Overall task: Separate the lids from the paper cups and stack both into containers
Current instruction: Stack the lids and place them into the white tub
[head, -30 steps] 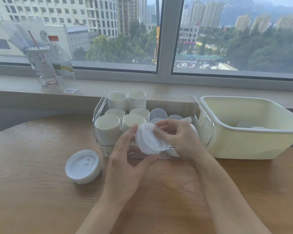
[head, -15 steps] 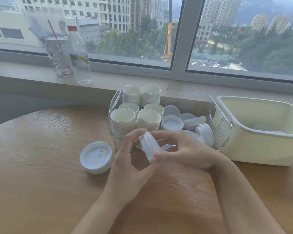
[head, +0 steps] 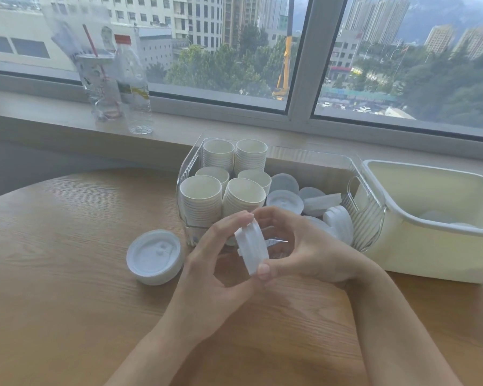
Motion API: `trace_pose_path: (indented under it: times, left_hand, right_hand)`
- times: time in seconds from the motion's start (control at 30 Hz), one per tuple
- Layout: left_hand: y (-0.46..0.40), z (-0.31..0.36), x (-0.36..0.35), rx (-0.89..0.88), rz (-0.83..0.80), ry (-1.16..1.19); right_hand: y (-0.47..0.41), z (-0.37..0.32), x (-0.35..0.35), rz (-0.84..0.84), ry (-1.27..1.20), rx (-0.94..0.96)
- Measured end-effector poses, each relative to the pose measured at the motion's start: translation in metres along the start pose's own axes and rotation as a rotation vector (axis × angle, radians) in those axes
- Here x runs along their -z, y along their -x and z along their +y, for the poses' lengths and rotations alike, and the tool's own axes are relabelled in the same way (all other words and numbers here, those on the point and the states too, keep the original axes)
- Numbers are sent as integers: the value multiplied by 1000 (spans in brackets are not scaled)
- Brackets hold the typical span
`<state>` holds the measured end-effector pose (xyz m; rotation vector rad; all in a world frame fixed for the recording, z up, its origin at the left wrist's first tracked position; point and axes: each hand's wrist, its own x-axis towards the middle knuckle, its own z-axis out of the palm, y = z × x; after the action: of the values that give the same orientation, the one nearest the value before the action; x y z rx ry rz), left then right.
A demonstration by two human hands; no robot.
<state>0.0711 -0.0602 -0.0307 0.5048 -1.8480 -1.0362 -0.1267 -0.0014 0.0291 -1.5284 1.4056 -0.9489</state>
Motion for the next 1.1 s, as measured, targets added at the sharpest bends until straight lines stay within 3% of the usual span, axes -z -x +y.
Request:
trace_pose_path:
  times: [0.3,0.5,0.57,0.83,1.1]
  left_hand:
    - [2,-4,-4,-53,-5,-67]
    - [1,-14,0,62,59,-68]
    - [1,-16,0,71,60,-65]
    - [2,-18,-2,16,68,-72]
    - [2,-18,-1,9,69,-85]
  right_hand:
    - [1,-7,1,79,210,-56]
    - [3,5,33,545,330,-70]
    - [-10,19,39,623,450,-131]
    - [-71,30,45,443,842,-411]
    - [-85,35,51,453,872,-474]
